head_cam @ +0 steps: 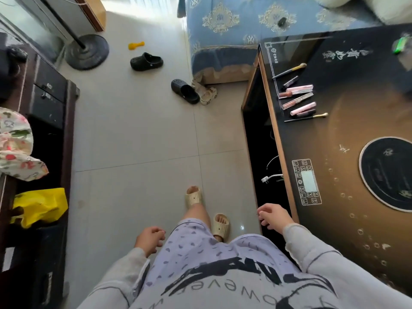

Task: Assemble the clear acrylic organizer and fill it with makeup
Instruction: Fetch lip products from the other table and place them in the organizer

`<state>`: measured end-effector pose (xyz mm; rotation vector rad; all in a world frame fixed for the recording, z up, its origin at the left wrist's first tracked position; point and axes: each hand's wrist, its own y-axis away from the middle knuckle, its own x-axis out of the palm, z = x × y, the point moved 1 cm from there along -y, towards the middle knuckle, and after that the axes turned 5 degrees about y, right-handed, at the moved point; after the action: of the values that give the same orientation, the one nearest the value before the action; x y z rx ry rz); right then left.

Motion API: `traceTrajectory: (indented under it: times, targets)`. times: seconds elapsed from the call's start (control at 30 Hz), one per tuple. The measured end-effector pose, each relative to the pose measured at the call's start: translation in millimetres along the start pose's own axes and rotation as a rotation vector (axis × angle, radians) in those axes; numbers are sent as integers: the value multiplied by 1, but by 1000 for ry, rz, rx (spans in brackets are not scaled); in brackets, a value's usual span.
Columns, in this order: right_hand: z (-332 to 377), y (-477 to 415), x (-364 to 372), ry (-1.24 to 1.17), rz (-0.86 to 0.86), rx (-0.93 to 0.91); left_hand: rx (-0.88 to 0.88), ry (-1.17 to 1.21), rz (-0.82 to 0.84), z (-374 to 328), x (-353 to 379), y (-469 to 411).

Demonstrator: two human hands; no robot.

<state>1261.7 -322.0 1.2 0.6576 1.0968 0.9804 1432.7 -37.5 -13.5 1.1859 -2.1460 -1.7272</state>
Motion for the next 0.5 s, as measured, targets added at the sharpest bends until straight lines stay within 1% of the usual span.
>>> traceTrajectory:
  times: [0.27, 0.43, 0.5]
  targets:
    - [25, -40, -28, -145, -67, 180, 109, -219, 119, -158, -9, -63]
    - [45, -59, -33, -365, -121, 337, 233, -442, 175, -267, -16, -99]
    - [55, -64, -31, -418, -148, 382, 281, -523, 210, -305, -16, -110]
